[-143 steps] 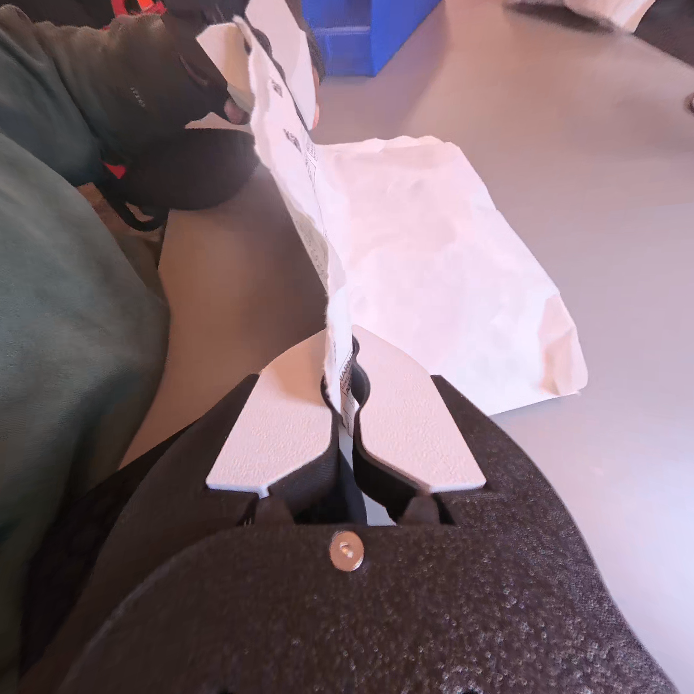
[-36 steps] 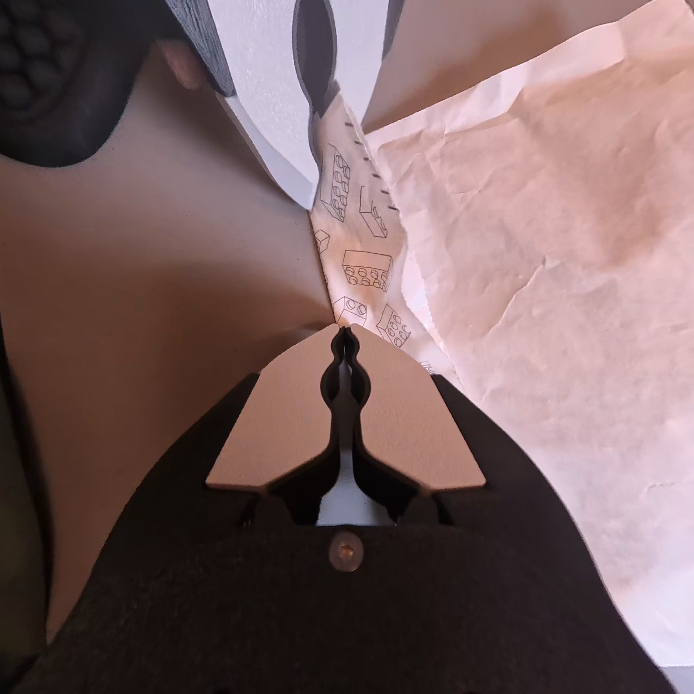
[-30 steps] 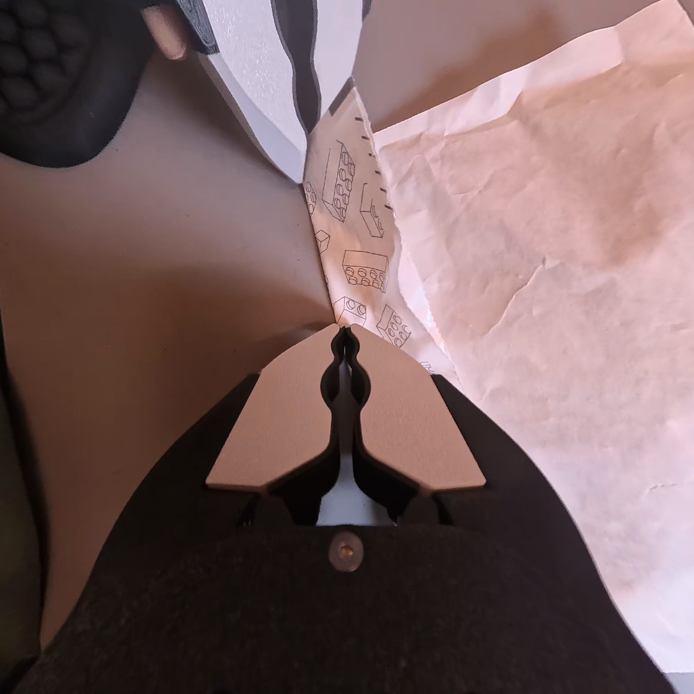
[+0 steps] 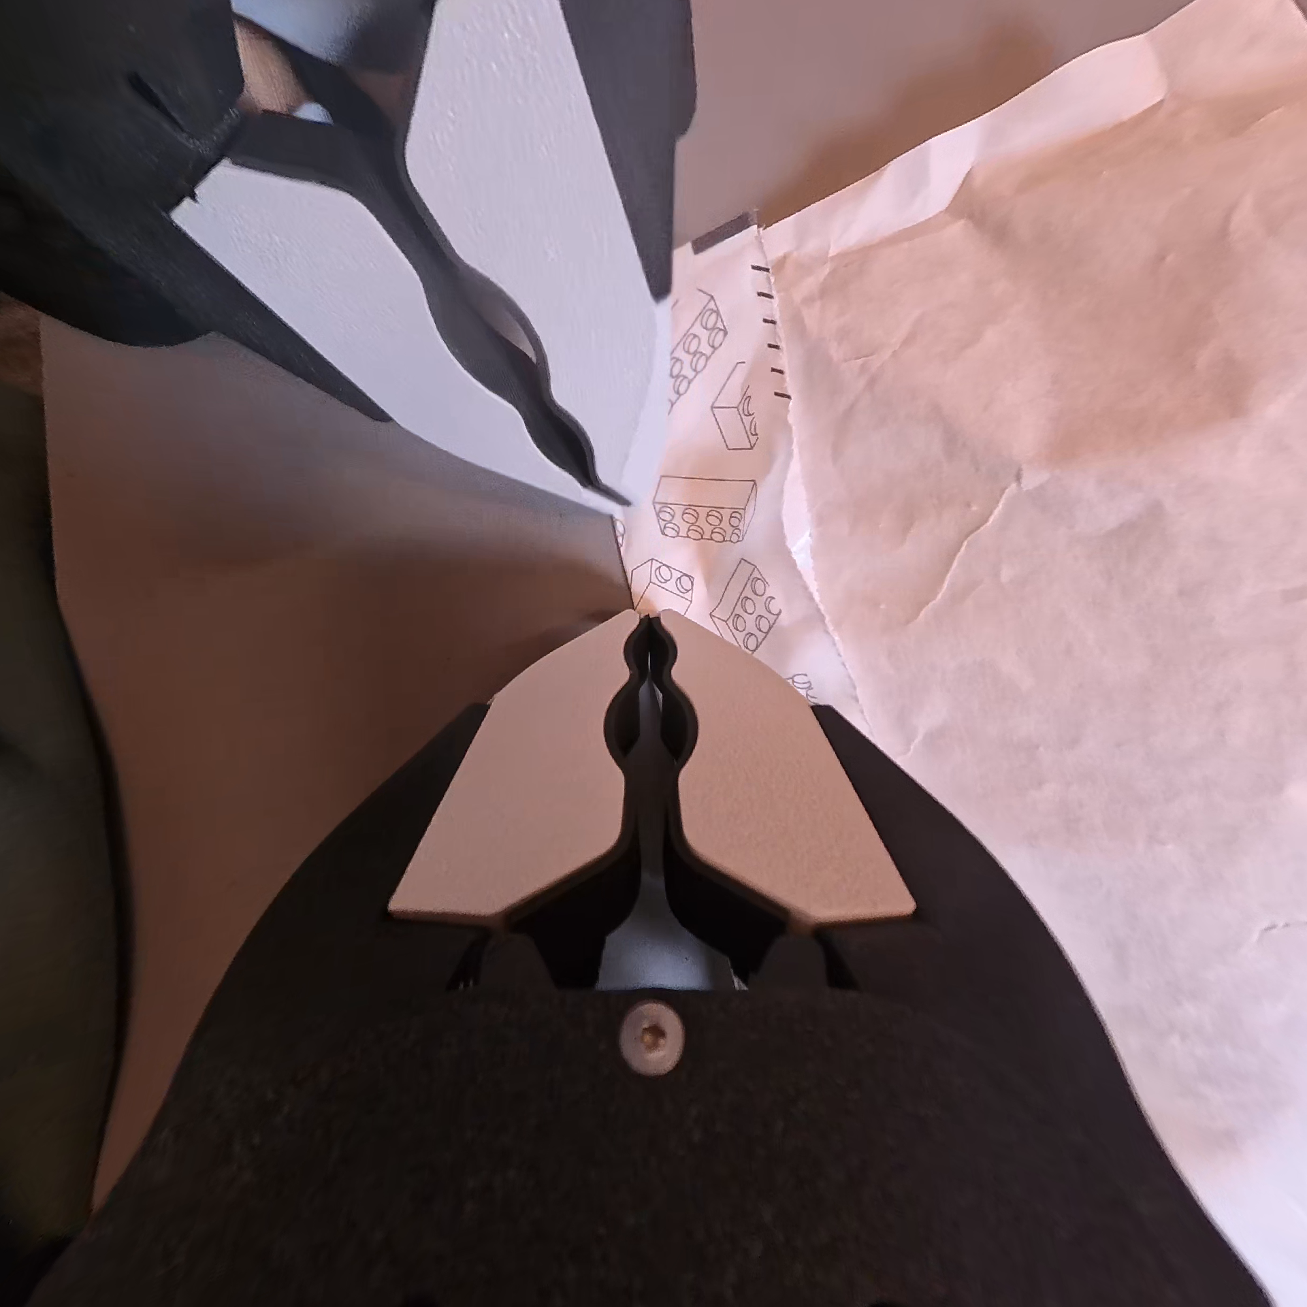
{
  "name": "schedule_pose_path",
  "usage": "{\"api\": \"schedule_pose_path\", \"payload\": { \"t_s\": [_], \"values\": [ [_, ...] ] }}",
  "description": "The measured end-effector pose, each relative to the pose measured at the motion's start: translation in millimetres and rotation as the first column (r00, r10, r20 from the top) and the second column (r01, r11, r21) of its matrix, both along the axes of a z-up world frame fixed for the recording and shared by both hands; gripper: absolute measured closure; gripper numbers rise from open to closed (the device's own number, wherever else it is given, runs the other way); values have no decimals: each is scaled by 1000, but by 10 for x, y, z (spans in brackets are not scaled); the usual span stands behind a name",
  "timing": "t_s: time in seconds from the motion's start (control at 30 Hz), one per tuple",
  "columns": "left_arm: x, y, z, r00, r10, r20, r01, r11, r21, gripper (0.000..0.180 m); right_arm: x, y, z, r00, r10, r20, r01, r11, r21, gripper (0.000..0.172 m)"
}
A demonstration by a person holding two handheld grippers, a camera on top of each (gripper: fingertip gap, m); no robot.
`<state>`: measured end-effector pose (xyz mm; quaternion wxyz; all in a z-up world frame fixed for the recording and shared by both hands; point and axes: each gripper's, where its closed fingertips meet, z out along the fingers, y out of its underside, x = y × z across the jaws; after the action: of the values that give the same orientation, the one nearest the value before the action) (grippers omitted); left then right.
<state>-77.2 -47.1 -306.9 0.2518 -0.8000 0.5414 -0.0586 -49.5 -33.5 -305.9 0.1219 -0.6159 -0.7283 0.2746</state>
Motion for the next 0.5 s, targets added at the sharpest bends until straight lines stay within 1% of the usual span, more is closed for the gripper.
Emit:
{"api": "schedule_pose_path", "payload": {
  "t_s": [0.3,0.5],
  "values": [
    [-241,-153,-5,999,31,-9,-31,999,8,180,5,2,0,1000,-1,-3,1,1000,1,172],
    [-314,-190,-8,995,82,50,-80,996,-38,180,5,3,0,1000,-3,-3,3,1000,-4,172]
  ]
}}
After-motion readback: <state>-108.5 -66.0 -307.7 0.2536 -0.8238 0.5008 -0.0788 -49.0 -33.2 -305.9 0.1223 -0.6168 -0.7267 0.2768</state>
